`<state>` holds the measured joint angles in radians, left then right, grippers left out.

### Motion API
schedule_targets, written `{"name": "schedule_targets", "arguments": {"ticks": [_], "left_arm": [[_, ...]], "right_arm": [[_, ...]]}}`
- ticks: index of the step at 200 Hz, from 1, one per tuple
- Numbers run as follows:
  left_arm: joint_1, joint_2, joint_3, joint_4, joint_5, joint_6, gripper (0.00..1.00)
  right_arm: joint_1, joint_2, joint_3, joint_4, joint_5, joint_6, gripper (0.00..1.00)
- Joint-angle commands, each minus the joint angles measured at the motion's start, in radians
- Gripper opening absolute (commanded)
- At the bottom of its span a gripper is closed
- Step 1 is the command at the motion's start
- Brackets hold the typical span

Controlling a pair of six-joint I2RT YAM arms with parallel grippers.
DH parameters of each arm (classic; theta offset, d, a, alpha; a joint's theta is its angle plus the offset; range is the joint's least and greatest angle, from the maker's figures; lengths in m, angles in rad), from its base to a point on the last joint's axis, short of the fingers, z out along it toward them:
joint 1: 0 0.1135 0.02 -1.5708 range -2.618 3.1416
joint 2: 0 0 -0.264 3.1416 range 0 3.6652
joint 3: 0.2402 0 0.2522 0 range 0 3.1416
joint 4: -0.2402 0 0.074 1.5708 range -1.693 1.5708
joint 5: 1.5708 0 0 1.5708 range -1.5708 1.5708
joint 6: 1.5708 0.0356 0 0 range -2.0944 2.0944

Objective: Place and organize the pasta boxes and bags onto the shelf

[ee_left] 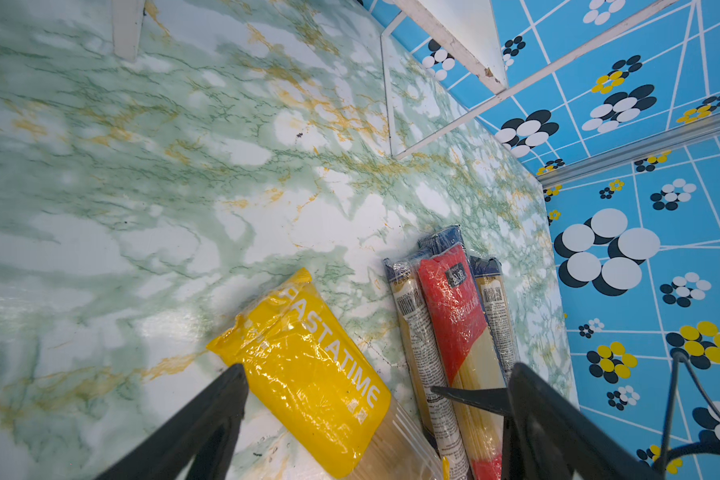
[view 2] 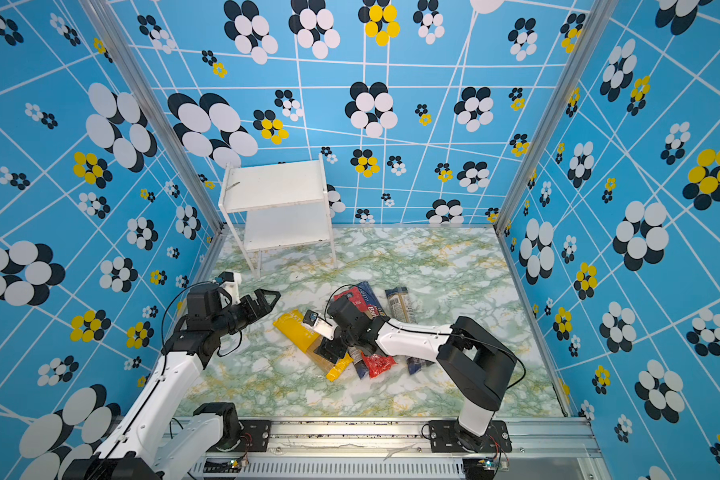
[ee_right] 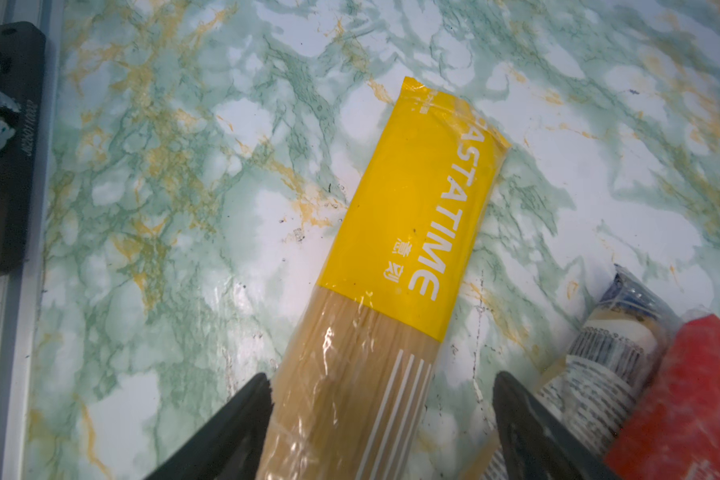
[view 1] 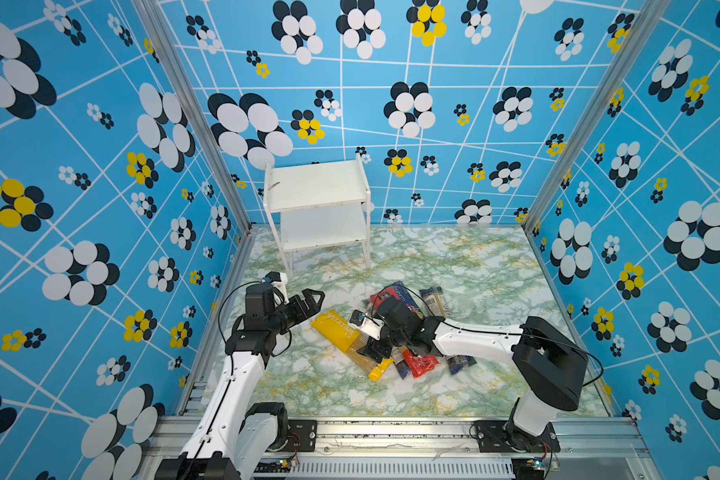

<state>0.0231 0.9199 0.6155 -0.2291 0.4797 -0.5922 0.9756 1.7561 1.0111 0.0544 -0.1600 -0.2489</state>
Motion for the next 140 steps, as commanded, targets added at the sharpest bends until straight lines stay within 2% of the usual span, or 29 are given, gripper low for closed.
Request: {"name": "schedule_targets", "arguments": {"ticks": [1,79,135,140], "left_arm": [[0.016,-0.030,-0.020,-0.032,0.018,-0.016,0.99],[0.068,-0.059,-0.024,-0.075,0.036,-0.028,0.99],[0.088,-0.082,-0.038,-0.088,0.046,-0.026,0.99],[0.089,-0.082,-0.038,-0.090,0.049,-0.025,0.99]], "right_arm": [[0.010,0.045,0.053,-0.008,0.036,0.045,0.86],[0.050,0.224,0.238,-0.201,0.154,0.056,0.85],[0.052,0.307,0.346,-0.313,0.165,0.079,0.71],[0.052,0.317,0.362,-0.328,0.171,0.087,0.67]]}}
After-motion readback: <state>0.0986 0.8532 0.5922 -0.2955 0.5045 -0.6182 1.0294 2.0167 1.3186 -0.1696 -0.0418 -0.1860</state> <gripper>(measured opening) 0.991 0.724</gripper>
